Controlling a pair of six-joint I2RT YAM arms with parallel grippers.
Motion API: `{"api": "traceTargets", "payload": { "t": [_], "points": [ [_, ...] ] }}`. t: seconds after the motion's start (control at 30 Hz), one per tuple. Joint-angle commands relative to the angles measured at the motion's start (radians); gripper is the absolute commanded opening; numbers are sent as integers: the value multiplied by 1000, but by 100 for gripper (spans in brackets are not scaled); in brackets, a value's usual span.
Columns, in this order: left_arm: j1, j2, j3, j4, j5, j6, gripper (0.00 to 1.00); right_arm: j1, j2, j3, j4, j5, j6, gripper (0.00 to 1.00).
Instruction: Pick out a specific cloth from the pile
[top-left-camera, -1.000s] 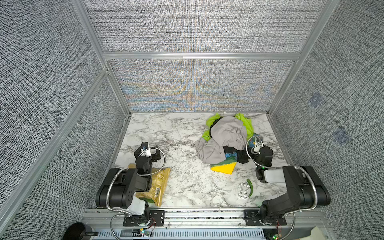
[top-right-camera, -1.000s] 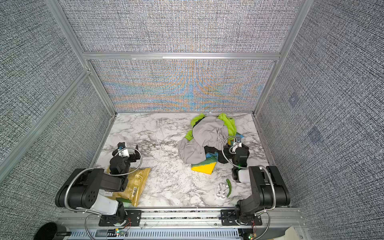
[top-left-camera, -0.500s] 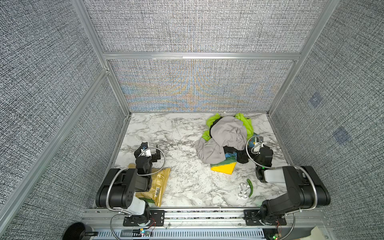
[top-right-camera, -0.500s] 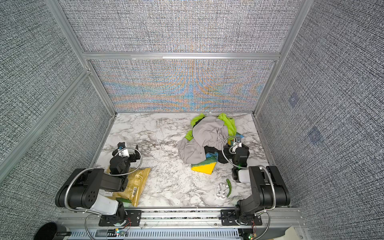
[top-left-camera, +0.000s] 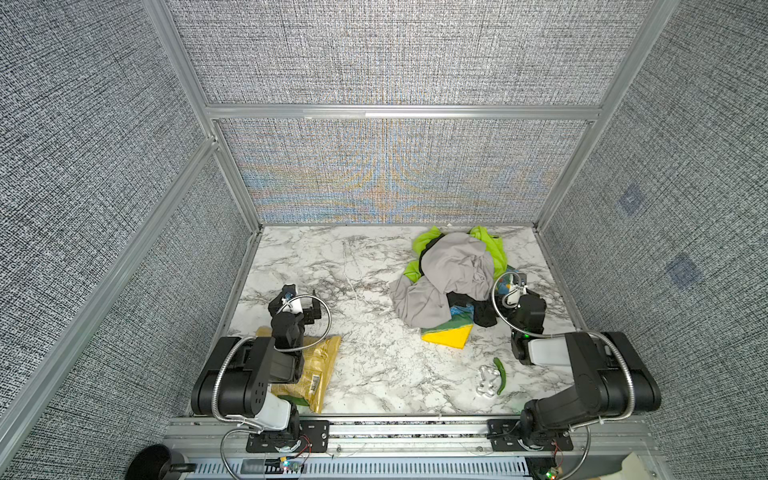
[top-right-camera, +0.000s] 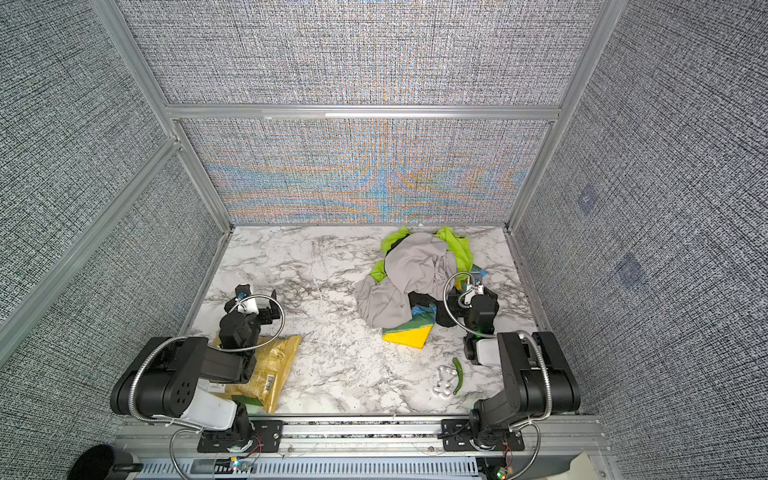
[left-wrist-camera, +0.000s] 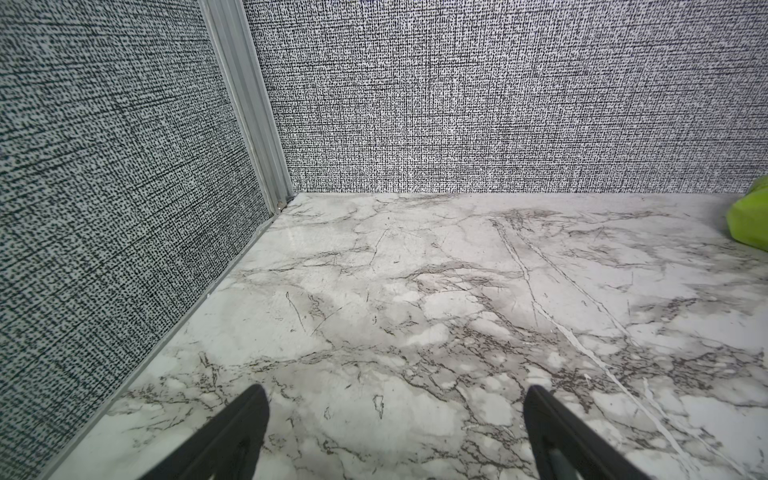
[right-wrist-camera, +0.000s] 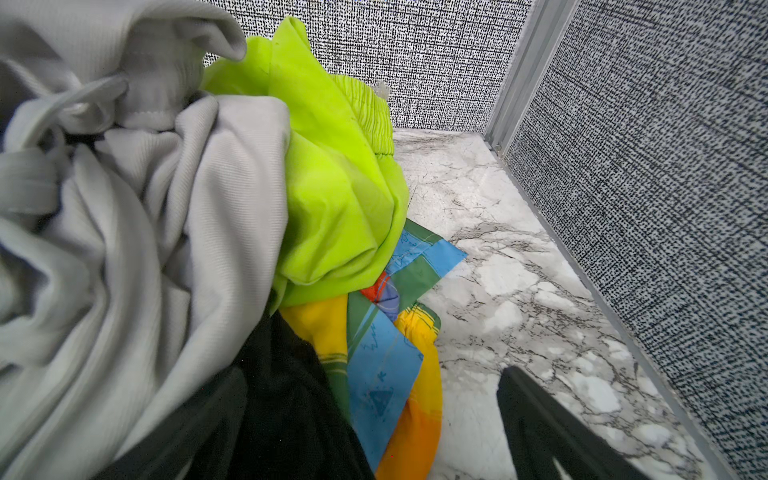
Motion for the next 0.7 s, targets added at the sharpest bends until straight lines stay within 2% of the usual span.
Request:
{"api": "traceTargets", "payload": {
  "t": [0.0,0.33,0.5,0.67],
  "points": [
    [1,-1,2,49,7,1,99,1,-2,5,25,-2,-2,99],
    [1,-4,-5,57,5,1,99,1,-10,-16,53,-3,-2,99],
    [1,-12,-43,123,4,2,99,1,-28,-59,116,3,2,99],
    [-1,-43,-64,136,10,3,99,1,-105,-59,51,25,12,99]
  ]
}}
